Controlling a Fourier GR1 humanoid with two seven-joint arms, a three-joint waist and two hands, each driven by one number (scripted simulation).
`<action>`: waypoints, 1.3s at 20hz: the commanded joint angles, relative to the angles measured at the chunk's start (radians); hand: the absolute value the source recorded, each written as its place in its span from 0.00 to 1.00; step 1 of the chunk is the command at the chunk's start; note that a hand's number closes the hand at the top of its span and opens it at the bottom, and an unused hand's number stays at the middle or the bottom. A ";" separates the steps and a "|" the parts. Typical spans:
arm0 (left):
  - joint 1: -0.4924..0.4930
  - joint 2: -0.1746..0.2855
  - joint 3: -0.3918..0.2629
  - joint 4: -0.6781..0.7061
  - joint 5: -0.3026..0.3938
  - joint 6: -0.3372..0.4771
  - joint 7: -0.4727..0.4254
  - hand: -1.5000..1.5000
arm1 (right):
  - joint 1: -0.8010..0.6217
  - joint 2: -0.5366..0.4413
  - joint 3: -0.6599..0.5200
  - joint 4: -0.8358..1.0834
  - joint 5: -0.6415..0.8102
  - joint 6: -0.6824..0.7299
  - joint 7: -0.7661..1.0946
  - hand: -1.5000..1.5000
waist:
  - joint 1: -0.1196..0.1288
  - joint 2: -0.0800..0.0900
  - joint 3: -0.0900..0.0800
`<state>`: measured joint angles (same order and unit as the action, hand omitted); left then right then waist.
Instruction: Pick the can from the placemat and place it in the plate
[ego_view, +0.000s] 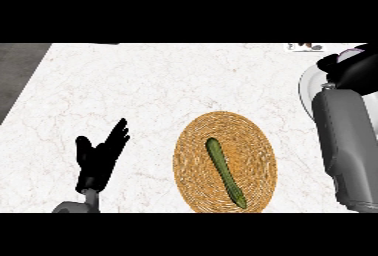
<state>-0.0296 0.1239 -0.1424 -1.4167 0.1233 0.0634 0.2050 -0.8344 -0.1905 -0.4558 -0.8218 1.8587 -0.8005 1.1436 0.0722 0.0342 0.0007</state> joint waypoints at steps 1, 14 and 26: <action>0.002 0.015 0.027 -0.020 0.024 -0.004 0.025 0.50 | 0.045 -0.016 -0.085 -0.011 0.112 -0.157 0.230 1.00 | -0.018 -0.010 0.001; 0.014 -0.003 0.015 -0.012 0.000 0.011 0.021 0.50 | 0.091 -0.099 -0.349 0.158 0.109 -0.386 0.078 1.00 | -0.030 -0.018 0.002; 0.030 -0.004 0.018 0.007 -0.010 0.005 -0.017 0.50 | 0.026 -0.209 -0.481 0.483 -0.435 -0.355 -0.376 0.00 | -0.037 -0.020 0.007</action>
<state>-0.0247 0.1216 -0.1191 -1.4143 0.1264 0.0668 0.2166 -0.7972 -0.3659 -0.9222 -0.3916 1.5755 -1.1116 0.9282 0.0386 0.0174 0.0069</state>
